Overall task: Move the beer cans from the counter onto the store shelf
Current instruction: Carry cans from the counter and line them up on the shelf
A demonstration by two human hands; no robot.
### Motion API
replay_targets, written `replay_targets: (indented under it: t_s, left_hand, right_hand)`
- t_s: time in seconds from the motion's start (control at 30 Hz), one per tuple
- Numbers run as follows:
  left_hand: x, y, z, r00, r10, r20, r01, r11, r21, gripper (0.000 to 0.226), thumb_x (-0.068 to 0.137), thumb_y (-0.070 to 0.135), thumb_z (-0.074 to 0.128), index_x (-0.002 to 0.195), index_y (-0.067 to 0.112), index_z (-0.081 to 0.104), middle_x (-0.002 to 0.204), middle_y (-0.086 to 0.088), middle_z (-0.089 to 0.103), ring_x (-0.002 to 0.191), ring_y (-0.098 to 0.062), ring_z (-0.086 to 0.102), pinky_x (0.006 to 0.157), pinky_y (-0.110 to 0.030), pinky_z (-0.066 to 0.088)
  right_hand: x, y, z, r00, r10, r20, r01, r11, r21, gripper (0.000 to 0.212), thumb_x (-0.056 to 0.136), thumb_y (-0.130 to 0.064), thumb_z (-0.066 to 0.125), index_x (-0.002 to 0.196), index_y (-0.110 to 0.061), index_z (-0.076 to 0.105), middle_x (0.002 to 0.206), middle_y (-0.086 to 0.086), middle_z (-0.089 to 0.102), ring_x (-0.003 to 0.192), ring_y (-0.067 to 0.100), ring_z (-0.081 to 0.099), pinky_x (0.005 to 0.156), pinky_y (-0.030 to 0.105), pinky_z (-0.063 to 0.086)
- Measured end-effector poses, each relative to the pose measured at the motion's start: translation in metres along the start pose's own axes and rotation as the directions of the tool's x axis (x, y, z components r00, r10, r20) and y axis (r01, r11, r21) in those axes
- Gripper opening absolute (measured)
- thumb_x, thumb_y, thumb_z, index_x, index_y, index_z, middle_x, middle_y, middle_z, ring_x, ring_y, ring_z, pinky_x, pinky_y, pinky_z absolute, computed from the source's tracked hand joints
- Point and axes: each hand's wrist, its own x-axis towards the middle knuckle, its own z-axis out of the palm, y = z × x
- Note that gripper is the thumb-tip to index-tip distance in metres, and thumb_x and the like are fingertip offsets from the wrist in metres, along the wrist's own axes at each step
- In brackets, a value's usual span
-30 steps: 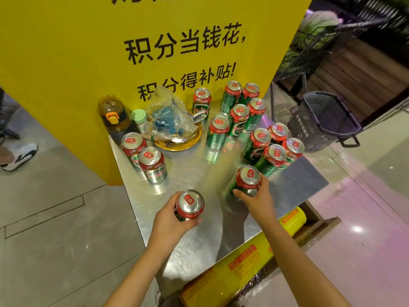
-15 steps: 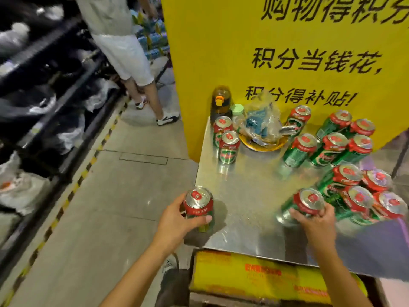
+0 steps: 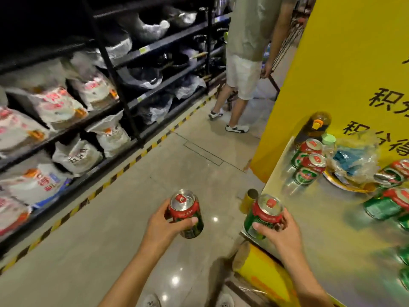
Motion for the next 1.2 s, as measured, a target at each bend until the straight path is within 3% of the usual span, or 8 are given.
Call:
replay_targets:
  t_s: [0.17, 0.27, 0.37, 0.5, 0.6, 0.8, 1.0, 1.2]
  left_hand:
    - [-0.01, -0.007, -0.098, 0.993, 0.022, -0.12, -0.025, 0.999, -0.024, 0.058, 0.065, 0.016, 0.082, 0.109, 0.037, 0.05, 0.101, 0.023, 0.056, 0.093, 0.004, 0.052, 0.071, -0.011, 0.038]
    - [-0.018, -0.015, -0.164, 0.967, 0.025, -0.254, -0.035, 0.999, -0.036, 0.056, 0.064, 0.014, 0.083, 0.1, 0.041, 0.051, 0.099, 0.023, 0.058, 0.094, 0.004, 0.053, 0.071, -0.012, 0.039]
    - [-0.027, -0.024, -0.226, 0.932, 0.005, -0.363, -0.03, 0.998, -0.064, 0.054, 0.065, 0.014, 0.082, 0.1, 0.041, 0.051, 0.097, 0.023, 0.056, 0.091, 0.004, 0.051, 0.07, -0.014, 0.038]
    - [-0.038, -0.035, -0.297, 0.875, -0.05, -0.481, 0.014, 0.997, -0.078, 0.063, 0.065, 0.02, 0.082, 0.119, 0.032, 0.05, 0.11, 0.006, 0.059, 0.105, -0.014, 0.052, 0.087, -0.03, 0.041]
    - [-0.035, -0.037, -0.332, 0.847, -0.059, -0.528, 0.018, 0.996, -0.083, 0.062, 0.065, 0.022, 0.082, 0.117, 0.032, 0.051, 0.112, 0.004, 0.059, 0.108, -0.018, 0.052, 0.088, -0.034, 0.04]
    - [0.011, -0.024, -0.369, 0.82, -0.071, -0.567, -0.011, 0.99, -0.141, 0.058, 0.065, 0.022, 0.081, 0.116, 0.029, 0.055, 0.107, 0.011, 0.061, 0.106, -0.016, 0.055, 0.079, -0.027, 0.042]
    - [0.092, 0.01, -0.401, 0.804, -0.064, -0.591, -0.043, 0.985, -0.165, 0.061, 0.062, 0.028, 0.082, 0.116, 0.034, 0.054, 0.109, 0.015, 0.06, 0.104, -0.009, 0.054, 0.079, -0.025, 0.042]
    - [0.168, 0.043, -0.45, 0.733, -0.043, -0.679, -0.081, 0.985, -0.15, 0.069, 0.053, 0.036, 0.087, 0.115, 0.038, 0.055, 0.106, 0.018, 0.062, 0.099, -0.001, 0.056, 0.074, -0.021, 0.046]
  right_hand:
    - [-0.018, -0.04, 0.104, 0.978, -0.071, 0.194, 0.075, 0.997, -0.013, 0.071, 0.057, -0.001, 0.086, 0.12, -0.02, 0.057, 0.111, -0.005, 0.064, 0.103, 0.009, 0.06, 0.09, 0.025, 0.045]
    - [-0.031, -0.065, 0.17, 0.94, -0.119, 0.319, 0.127, 0.992, -0.006, 0.06, 0.058, 0.005, 0.083, 0.101, -0.03, 0.06, 0.099, -0.012, 0.067, 0.089, -0.006, 0.062, 0.078, 0.014, 0.048]
    - [-0.044, -0.08, 0.233, 0.9, -0.145, 0.41, 0.152, 0.988, 0.016, 0.06, 0.057, 0.005, 0.084, 0.099, -0.031, 0.06, 0.096, -0.011, 0.068, 0.088, -0.004, 0.063, 0.072, 0.01, 0.048]
    - [-0.06, -0.099, 0.306, 0.857, -0.139, 0.496, 0.133, 0.99, 0.049, 0.068, 0.042, -0.029, 0.088, 0.104, -0.035, 0.06, 0.103, -0.009, 0.069, 0.097, 0.005, 0.063, 0.078, 0.02, 0.047]
    - [-0.065, -0.114, 0.348, 0.819, -0.141, 0.557, 0.131, 0.99, 0.057, 0.076, 0.035, -0.042, 0.081, 0.108, -0.038, 0.06, 0.105, -0.011, 0.069, 0.097, 0.004, 0.063, 0.079, 0.021, 0.048]
    - [-0.036, -0.149, 0.411, 0.761, -0.138, 0.634, 0.124, 0.99, 0.066, 0.074, 0.036, -0.036, 0.082, 0.107, -0.033, 0.062, 0.099, -0.013, 0.07, 0.092, 0.003, 0.065, 0.075, 0.019, 0.05]
    - [0.04, -0.187, 0.487, 0.718, -0.178, 0.673, 0.151, 0.984, 0.099, 0.058, 0.062, -0.001, 0.083, 0.104, -0.033, 0.059, 0.102, -0.007, 0.067, 0.096, 0.007, 0.061, 0.071, 0.018, 0.047]
    - [0.117, -0.234, 0.57, 0.638, -0.207, 0.741, 0.17, 0.977, 0.127, 0.062, 0.05, -0.013, 0.082, 0.106, -0.03, 0.061, 0.095, -0.008, 0.07, 0.085, -0.001, 0.064, 0.063, 0.011, 0.049]
